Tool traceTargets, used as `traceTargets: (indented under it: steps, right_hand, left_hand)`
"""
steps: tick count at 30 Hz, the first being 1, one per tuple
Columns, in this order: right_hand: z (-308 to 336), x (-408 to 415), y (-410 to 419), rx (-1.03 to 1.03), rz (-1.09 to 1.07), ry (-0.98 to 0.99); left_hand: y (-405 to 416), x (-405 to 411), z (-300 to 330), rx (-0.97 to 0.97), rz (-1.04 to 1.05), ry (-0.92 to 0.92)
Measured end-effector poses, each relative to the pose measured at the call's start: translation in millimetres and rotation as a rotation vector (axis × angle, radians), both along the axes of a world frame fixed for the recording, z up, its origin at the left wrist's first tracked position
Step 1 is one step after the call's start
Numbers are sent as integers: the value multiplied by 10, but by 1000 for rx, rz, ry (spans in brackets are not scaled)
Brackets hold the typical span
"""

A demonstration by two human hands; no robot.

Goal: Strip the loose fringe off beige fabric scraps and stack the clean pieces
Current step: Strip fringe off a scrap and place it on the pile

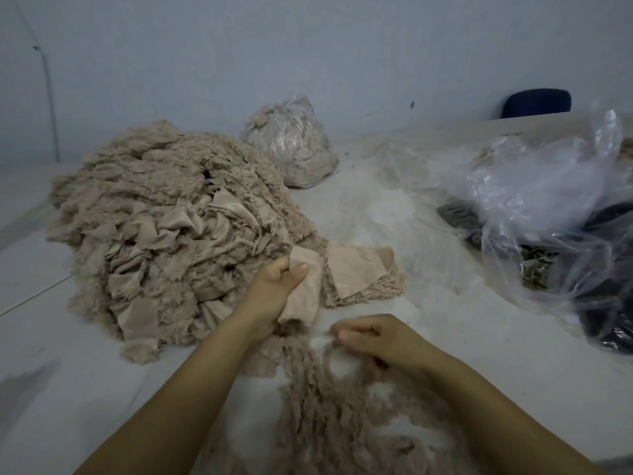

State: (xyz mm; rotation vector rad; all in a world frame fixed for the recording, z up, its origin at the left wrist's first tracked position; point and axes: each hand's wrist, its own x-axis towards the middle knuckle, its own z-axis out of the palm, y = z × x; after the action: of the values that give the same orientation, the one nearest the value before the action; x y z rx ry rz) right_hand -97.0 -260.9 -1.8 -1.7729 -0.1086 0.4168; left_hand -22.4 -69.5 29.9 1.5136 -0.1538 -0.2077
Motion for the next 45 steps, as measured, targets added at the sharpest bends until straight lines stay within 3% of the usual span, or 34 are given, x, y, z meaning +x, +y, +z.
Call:
traceTargets:
  steps: [2, 6, 10, 13, 15, 20, 22, 25, 27, 30, 33, 36, 38, 40, 42, 45]
  right_hand:
    - [-24, 18, 170, 111, -32, -5]
    - [-74, 26, 186, 129, -123, 33]
    - [51, 200, 55, 609, -345, 308]
    - [186, 367, 28, 776, -440, 159]
    - [306, 500, -34, 723, -569, 23]
    - [401, 720, -175, 368, -756, -193]
    - [370, 742, -152, 265, -711, -220]
    - [365, 761, -130, 209, -465, -132]
    - [361, 771, -167, 244, -383, -71]
    - [309, 800, -248, 404, -446, -44]
    - [250, 870, -308, 323, -632, -93]
    - [183, 916, -328, -108, -798, -253]
    - [145, 855, -254, -292, -820, -422]
    - [103, 781, -91, -276, -717, -589]
    - [37, 698, 143, -295, -482, -626]
    - [-24, 642, 439, -326, -222, -574]
  left_hand:
    - [-159, -30, 9, -69, -18, 10]
    - [-224, 42, 98, -166, 8, -5]
    - [-344, 103, 203, -182, -81, -28]
    - [-513, 154, 287, -111, -91, -102]
    - [-566, 233, 326, 8, -40, -175]
    - [-571, 442, 294, 222, 0, -215]
    - [-564, 470, 268, 160, -66, -167]
    - [-592, 479, 325, -39, -185, -98]
    - [-602, 512, 379, -107, -199, -87]
    - [-550, 593, 354, -82, -138, -87]
    - [-465, 699, 195, 163, -49, -64]
    - [-204, 774, 56, 705, -87, -168]
    - [18, 754, -8, 1039, -239, -132]
    - [175, 699, -36, 1200, -282, -144]
    - [254, 645, -45, 1043, -203, -168]
    - [275, 494, 76, 578, -202, -58]
